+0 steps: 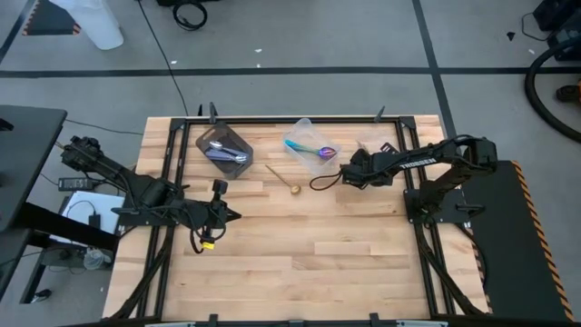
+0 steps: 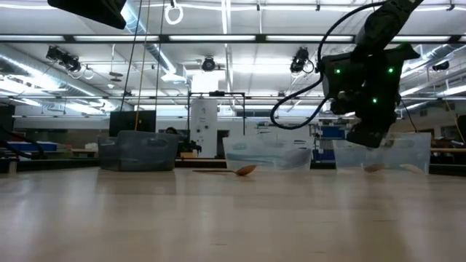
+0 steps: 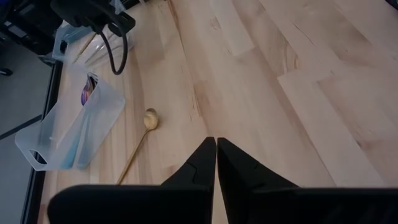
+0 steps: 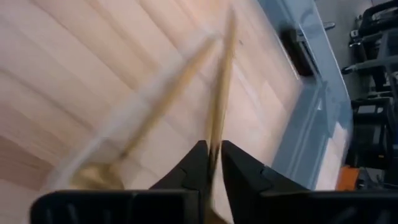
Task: Sort silverware by color (type)
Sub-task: Put the gold spoon into the right transparent bin
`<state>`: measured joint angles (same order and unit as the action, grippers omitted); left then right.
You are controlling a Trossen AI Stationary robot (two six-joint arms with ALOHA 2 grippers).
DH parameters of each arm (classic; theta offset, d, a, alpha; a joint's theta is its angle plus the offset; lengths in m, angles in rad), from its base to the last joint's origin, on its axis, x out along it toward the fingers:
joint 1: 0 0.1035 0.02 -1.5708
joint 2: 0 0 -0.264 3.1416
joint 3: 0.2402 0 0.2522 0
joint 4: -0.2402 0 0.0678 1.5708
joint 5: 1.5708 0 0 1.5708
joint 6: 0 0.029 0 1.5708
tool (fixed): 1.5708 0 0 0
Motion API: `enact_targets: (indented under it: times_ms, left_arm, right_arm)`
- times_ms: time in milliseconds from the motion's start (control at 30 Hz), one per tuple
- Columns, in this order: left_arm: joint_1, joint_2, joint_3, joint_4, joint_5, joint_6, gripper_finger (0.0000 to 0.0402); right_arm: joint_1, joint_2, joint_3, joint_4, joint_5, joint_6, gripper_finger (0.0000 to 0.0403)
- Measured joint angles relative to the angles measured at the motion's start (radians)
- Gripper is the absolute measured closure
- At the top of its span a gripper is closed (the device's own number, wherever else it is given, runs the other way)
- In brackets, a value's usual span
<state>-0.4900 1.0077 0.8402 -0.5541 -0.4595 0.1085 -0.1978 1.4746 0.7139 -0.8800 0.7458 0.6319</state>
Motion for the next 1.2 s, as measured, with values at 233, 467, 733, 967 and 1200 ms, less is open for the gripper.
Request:
enact_targets:
  times_ms: [233,467,733,967,1200]
  left_arm:
    - [0.000,0.000,0.000,0.000,0.000,0.000,0.0379]
    - [0.000,0.000,0.000,0.003,0.000,-0.001,0.0379]
    - [0.000,0.000,0.000,0.003,0.000,-0.002,0.0379]
    - [0.000,0.000,0.000,0.003,0.000,-0.002,0.0379]
    - [0.000,0.000,0.000,0.003,0.000,-0.002,0.0379]
  right_arm:
    - [0.000,0.000,0.001,0.018,-0.029,0.005,0.0299]
    - [0.000,0.003,0.078,-0.031,-0.051,-0.007,0.0280]
    - [0.001,0.003,0.239,-0.095,-0.060,-0.052,0.0281]
    - [0.024,0.002,0.360,-0.031,-0.106,-0.085,0.0279]
    - [0.079,0.006,0.380,0.172,-0.189,-0.162,0.0268]
